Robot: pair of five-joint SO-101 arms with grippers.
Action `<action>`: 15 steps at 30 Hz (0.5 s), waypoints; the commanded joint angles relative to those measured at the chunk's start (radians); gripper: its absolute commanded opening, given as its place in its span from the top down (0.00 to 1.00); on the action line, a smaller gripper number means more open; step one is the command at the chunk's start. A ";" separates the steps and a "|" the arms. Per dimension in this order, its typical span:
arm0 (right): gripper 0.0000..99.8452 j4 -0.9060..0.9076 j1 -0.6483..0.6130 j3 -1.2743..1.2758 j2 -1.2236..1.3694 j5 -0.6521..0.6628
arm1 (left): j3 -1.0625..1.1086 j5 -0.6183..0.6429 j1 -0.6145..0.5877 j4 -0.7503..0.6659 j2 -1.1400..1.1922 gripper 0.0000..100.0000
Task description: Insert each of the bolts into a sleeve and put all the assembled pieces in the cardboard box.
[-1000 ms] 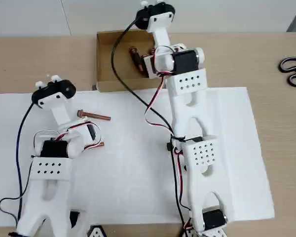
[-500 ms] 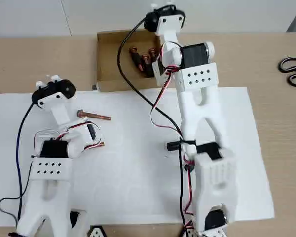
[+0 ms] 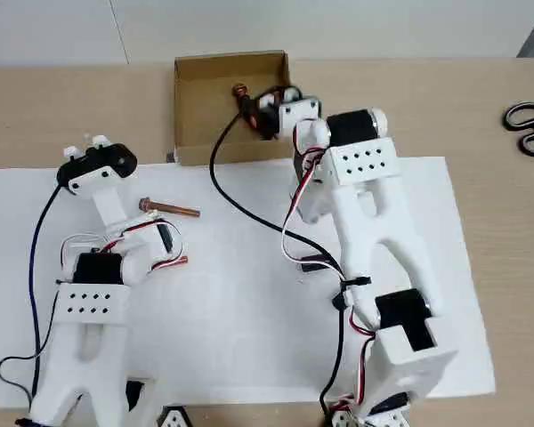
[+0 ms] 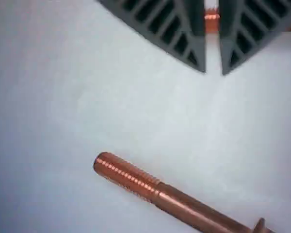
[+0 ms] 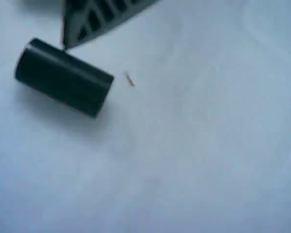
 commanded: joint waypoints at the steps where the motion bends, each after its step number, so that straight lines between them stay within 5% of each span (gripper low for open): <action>1: 0.78 0.008 0.031 0.055 -0.053 0.146 | -0.007 0.003 0.005 -0.015 -0.003 0.99; 15: 0.78 0.007 0.084 0.164 -0.058 0.620 | -0.010 0.002 0.005 -0.015 -0.003 0.99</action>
